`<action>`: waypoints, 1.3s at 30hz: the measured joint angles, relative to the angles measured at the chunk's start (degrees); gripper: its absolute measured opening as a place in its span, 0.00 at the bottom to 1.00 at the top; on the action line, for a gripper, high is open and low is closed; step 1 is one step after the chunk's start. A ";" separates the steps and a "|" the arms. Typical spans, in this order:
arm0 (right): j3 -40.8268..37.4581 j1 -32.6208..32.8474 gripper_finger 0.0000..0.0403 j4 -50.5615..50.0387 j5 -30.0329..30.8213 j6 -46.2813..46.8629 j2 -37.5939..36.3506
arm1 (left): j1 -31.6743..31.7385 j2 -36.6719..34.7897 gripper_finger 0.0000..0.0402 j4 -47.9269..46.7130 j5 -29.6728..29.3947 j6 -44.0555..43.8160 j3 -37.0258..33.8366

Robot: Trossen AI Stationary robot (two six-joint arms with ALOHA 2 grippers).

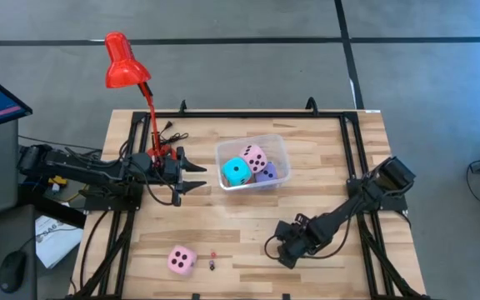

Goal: Pick & Place Dice
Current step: Put the small green die into the transparent bin

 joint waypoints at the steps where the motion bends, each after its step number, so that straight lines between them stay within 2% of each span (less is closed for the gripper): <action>1: 0.04 0.02 0.50 0.05 0.19 0.01 0.56 | 0.00 0.00 0.45 -0.07 0.00 0.00 0.00; 12: 0.10 0.02 0.48 0.05 0.46 0.02 0.90 | 0.01 0.00 0.45 -0.07 0.00 0.00 0.00; 27: -0.01 -0.04 0.17 0.04 0.46 0.20 1.01 | 0.00 0.00 0.45 -0.08 0.00 0.00 -0.02; 34: 0.86 -0.15 0.13 -0.72 -1.81 0.22 0.36 | 0.01 0.00 0.45 -0.08 0.00 0.00 0.00; 39: 3.57 0.05 0.13 -4.18 -2.08 0.03 -3.47 | 0.02 0.00 0.45 -0.06 0.00 0.00 0.00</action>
